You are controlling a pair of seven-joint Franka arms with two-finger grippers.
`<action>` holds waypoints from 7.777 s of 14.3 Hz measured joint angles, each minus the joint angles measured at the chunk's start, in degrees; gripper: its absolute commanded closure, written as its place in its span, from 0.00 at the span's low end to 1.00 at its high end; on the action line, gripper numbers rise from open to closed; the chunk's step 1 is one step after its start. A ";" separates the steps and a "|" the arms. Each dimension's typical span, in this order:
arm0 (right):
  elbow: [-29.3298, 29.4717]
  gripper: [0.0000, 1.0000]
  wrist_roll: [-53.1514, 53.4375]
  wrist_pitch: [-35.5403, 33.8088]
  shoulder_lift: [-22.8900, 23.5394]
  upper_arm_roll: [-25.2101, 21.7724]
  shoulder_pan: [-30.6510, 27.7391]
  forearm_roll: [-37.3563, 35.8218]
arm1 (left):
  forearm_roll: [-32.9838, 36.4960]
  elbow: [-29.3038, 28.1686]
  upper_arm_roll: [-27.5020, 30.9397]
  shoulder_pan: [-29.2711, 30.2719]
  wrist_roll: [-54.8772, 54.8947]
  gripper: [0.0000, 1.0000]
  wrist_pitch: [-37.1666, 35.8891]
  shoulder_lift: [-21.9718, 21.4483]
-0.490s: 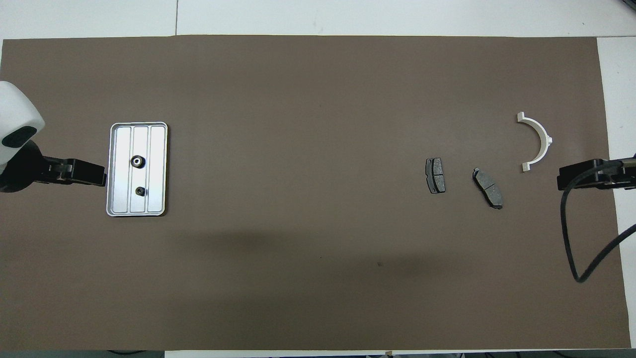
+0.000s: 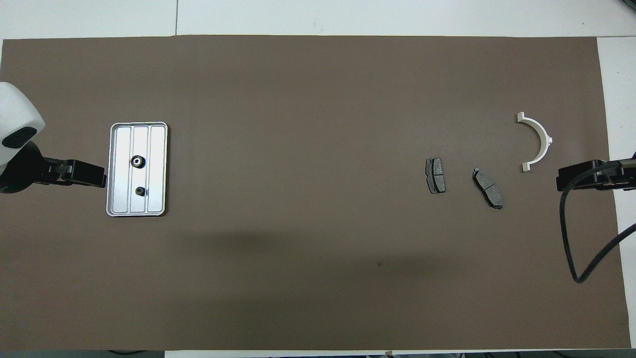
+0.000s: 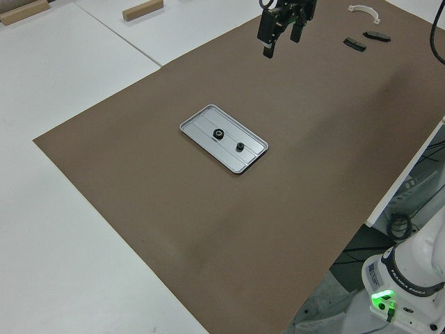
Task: Place bearing gear from tray to pile
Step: 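Grasp a bearing with the left gripper while the right gripper moves inward, then lift the dark bearing off the tray with the left gripper, then carry the bearing to the table center and set it down with the left gripper, then return the left gripper to the tray while the right gripper reaches the bearing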
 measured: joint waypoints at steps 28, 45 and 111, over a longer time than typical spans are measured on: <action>-13.42 0.00 1.52 22.45 5.85 0.00 1.46 0.11 | 0.00 -32.09 1.05 4.95 4.10 0.12 45.23 9.35; -7.16 0.00 24.48 35.41 24.02 0.45 12.53 0.12 | 0.01 -32.08 0.79 4.83 4.15 0.41 47.96 11.69; -5.91 0.00 40.93 35.83 25.73 0.65 20.92 0.16 | -0.10 -9.33 1.84 -0.03 -4.69 0.00 28.49 15.82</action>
